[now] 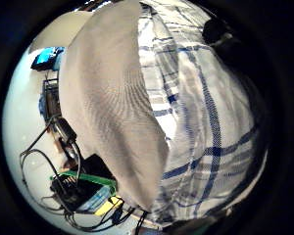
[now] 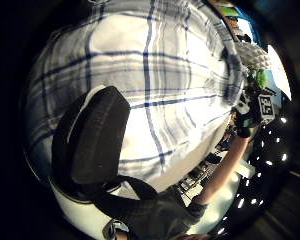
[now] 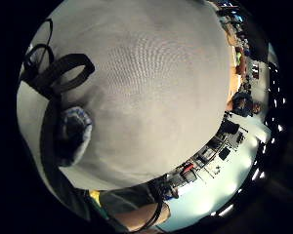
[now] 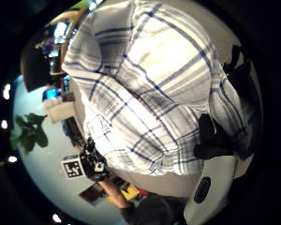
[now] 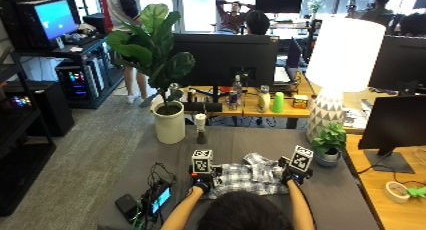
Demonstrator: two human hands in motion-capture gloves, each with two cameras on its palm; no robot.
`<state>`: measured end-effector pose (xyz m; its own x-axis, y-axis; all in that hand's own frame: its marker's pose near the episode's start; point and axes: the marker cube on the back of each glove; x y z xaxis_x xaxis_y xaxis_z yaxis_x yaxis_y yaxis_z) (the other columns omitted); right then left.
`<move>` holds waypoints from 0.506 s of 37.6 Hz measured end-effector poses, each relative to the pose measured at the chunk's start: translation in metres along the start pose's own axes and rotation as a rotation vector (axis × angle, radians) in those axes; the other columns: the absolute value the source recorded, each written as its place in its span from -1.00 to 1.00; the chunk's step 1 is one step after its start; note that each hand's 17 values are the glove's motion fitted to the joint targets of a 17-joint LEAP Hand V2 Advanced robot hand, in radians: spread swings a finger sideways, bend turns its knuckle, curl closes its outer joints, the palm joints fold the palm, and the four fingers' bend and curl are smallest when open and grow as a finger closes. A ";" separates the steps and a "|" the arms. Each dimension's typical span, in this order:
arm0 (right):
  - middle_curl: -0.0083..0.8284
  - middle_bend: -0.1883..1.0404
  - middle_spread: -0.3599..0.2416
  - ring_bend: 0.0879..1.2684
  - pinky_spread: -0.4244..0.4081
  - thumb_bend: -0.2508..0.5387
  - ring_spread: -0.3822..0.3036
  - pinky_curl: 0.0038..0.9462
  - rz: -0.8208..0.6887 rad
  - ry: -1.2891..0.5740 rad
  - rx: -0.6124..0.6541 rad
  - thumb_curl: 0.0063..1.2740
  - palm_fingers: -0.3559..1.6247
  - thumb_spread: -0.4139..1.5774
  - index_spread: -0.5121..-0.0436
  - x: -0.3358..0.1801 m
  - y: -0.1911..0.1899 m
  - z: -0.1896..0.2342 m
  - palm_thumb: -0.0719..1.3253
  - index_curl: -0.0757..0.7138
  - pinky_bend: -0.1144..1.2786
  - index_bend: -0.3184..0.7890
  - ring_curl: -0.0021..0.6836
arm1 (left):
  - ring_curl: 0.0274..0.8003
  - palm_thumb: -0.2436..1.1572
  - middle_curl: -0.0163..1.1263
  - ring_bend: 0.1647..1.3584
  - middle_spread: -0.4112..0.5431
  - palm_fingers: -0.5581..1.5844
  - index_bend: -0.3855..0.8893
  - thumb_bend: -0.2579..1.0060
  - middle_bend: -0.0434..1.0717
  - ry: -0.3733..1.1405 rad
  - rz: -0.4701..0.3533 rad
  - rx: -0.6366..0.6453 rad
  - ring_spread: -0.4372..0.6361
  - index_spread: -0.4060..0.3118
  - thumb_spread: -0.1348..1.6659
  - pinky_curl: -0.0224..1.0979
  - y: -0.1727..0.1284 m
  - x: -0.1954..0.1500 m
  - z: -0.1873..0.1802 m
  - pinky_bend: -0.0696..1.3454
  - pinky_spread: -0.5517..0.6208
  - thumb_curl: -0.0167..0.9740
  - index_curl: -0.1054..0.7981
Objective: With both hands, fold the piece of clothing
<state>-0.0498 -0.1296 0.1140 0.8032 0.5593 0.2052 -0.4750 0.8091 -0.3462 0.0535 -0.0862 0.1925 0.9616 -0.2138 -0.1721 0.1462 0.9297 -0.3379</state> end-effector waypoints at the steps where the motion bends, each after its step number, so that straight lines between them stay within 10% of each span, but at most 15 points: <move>1: 0.18 -0.09 -0.12 -0.01 -0.46 -0.17 -0.42 -0.06 -0.002 -0.002 -0.018 -0.48 0.63 0.46 0.33 -0.001 0.003 -0.003 0.46 -0.29 0.03 -0.07 0.38 | -0.17 -0.58 -0.46 -0.33 0.02 -0.24 -0.13 -0.57 -0.64 0.008 0.002 0.013 0.16 -0.14 0.50 -0.23 0.000 -0.002 -0.004 -0.36 0.36 -0.45 0.09; 13: 0.25 -0.01 -0.23 -0.03 -0.55 -0.40 -0.51 0.00 -0.165 -0.044 0.056 -0.32 0.67 0.18 0.28 -0.059 -0.014 -0.074 0.51 -0.01 0.08 -0.08 0.41 | -0.15 -0.49 -0.47 -0.28 -0.03 -0.20 -0.17 -0.60 -0.65 0.118 -0.070 -0.102 0.04 -0.15 0.53 -0.22 0.013 -0.024 -0.017 -0.28 0.19 -0.47 0.04; 19: 0.26 0.00 -0.28 -0.01 -0.57 -0.42 -0.54 0.05 -0.339 -0.047 0.203 -0.23 0.69 0.06 0.27 -0.144 0.003 -0.096 0.53 0.04 0.18 -0.13 0.43 | -0.17 -0.47 -0.48 -0.29 -0.03 -0.19 -0.16 -0.60 -0.65 0.238 -0.066 0.157 0.02 -0.13 0.55 -0.23 0.010 -0.035 -0.051 -0.27 0.15 -0.48 0.03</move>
<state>-0.1323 -0.2249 -0.0048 0.9115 0.2585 0.3199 -0.2513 0.9658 -0.0644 0.0100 -0.0845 0.1481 0.8701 -0.3225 -0.3728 0.2588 0.9425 -0.2113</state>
